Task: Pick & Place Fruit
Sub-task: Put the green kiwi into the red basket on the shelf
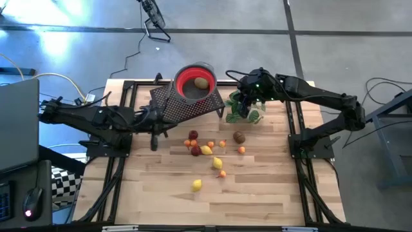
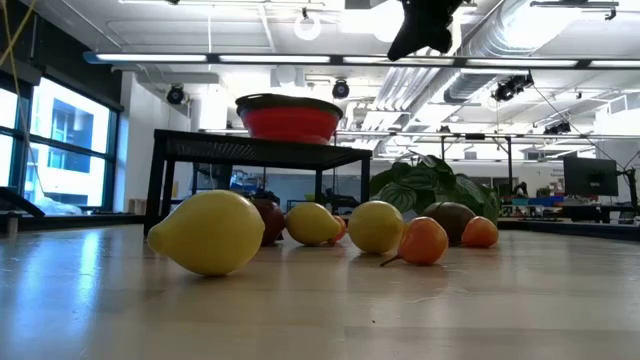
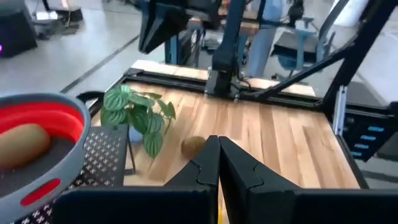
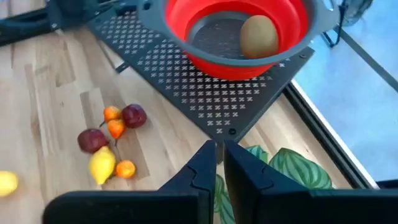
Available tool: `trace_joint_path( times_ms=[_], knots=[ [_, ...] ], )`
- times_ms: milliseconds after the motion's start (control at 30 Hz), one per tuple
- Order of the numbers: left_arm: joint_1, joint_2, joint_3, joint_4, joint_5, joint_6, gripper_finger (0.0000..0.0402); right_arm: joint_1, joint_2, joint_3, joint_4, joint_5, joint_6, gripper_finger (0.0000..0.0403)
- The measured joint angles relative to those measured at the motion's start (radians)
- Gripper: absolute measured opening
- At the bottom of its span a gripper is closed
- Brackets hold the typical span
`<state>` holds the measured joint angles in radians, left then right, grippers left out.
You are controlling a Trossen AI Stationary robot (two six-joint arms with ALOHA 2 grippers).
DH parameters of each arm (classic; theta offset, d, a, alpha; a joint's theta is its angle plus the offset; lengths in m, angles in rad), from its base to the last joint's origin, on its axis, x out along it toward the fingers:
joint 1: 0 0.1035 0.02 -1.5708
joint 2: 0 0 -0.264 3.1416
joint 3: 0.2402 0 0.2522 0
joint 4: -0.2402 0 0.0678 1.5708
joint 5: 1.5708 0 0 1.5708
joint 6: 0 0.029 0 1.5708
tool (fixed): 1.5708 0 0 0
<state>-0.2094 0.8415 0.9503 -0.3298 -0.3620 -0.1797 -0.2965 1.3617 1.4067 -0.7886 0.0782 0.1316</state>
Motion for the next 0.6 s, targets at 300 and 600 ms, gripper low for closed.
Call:
trace_joint_path(
  times_ms=[300,600],
  knots=[
    [0.000,-0.225,-0.145,-0.018,0.061,0.000,0.0000,-0.006,0.052,0.000,0.014,-0.001,0.102,0.0023],
    [-0.001,-0.334,-0.183,-0.012,0.045,-0.081,0.0000,-0.005,0.071,0.000,-0.115,-0.032,0.189,0.0023]
  ],
)
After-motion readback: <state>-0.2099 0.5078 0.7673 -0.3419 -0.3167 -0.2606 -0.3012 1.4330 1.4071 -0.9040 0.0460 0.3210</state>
